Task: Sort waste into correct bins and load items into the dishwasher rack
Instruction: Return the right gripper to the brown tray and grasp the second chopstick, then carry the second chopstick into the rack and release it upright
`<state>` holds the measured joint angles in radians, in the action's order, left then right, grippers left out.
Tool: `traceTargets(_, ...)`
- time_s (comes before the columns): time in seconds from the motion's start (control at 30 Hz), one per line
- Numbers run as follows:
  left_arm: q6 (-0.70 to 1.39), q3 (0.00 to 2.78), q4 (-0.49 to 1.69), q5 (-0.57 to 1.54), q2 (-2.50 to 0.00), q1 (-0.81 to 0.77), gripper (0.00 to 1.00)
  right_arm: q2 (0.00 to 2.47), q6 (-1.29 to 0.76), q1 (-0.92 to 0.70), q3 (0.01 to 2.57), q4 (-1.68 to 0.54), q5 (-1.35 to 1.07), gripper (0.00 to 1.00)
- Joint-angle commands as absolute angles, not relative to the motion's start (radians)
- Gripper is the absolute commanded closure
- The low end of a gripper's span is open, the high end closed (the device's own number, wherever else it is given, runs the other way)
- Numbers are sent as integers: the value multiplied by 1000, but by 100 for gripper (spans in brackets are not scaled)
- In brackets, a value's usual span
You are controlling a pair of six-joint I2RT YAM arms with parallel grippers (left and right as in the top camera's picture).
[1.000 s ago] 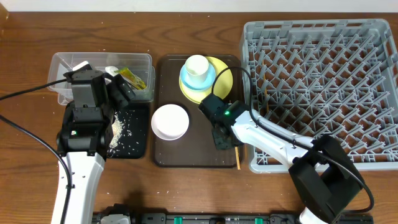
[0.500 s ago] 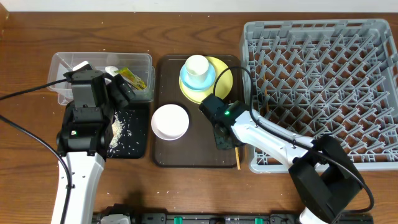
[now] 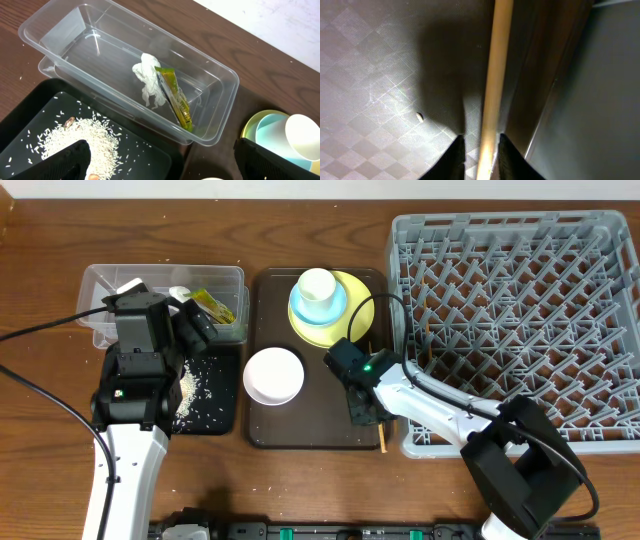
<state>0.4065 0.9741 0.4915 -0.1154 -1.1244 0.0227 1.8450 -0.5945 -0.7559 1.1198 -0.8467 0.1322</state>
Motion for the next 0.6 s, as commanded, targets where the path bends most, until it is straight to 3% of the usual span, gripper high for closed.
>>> traceTargets(0.0, 393, 987, 493, -125, -1124, 26, 6, 1839, -613, -759, 1118, -845, 153, 87)
traceTargets(0.3, 393, 987, 493, -125, -1124, 26, 6, 1836, -614, -759, 1127, -857, 118, 99)
traceTargets(0.57, 393, 987, 493, -125, -1124, 26, 6, 1774, -586, -739, 1239, -911, 121, 99)
